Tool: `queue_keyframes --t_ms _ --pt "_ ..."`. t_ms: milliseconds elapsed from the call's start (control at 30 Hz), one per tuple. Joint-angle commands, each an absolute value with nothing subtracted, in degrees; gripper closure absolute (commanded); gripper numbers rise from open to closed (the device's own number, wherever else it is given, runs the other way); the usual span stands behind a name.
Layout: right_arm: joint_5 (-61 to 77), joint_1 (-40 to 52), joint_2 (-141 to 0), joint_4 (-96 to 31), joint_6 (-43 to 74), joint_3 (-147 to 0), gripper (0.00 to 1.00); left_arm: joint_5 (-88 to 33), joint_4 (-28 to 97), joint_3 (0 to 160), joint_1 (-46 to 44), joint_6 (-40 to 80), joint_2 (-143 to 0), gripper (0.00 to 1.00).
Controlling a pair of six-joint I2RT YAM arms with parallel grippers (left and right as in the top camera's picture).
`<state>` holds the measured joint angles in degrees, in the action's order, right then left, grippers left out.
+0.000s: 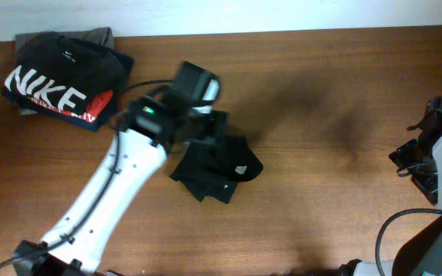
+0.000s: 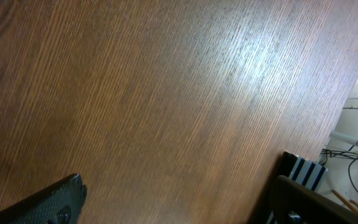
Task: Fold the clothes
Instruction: 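Grasp the folded black shirt bundle with the left gripper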
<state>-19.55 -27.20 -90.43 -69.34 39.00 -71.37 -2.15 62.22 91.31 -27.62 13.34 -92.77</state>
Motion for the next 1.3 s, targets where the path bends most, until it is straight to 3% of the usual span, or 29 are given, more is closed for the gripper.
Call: queue_keyframes --t_ms 0,267,467,633,967,1267 --pt "-19.9 -27.4 -89.38 -69.34 39.92 -72.31 0.01 -6.46 66.67 89.89 -23.79 9.06 -95.5 0.26" --pt "-19.9 -27.4 -89.38 -69.36 39.92 -72.31 0.01 -11.16 64.97 80.14 -24.82 12.1 -98.08 0.26" --pt "-19.9 -27.4 -89.38 -69.36 39.92 -72.31 0.01 -20.34 56.95 73.25 -27.97 12.53 -99.59 0.26" --pt "-19.9 -27.4 -89.38 -69.36 39.92 -72.31 0.01 -20.86 51.46 69.71 -33.1 17.78 -100.86 0.26" --pt "-19.9 -27.4 -89.38 -69.36 39.92 -72.31 0.01 -20.6 43.13 69.6 -45.43 24.6 -100.92 0.26" --pt "-19.9 -27.4 -89.38 -69.36 39.92 -72.31 0.01 -17.61 47.33 75.81 -45.43 23.46 -98.87 0.26"
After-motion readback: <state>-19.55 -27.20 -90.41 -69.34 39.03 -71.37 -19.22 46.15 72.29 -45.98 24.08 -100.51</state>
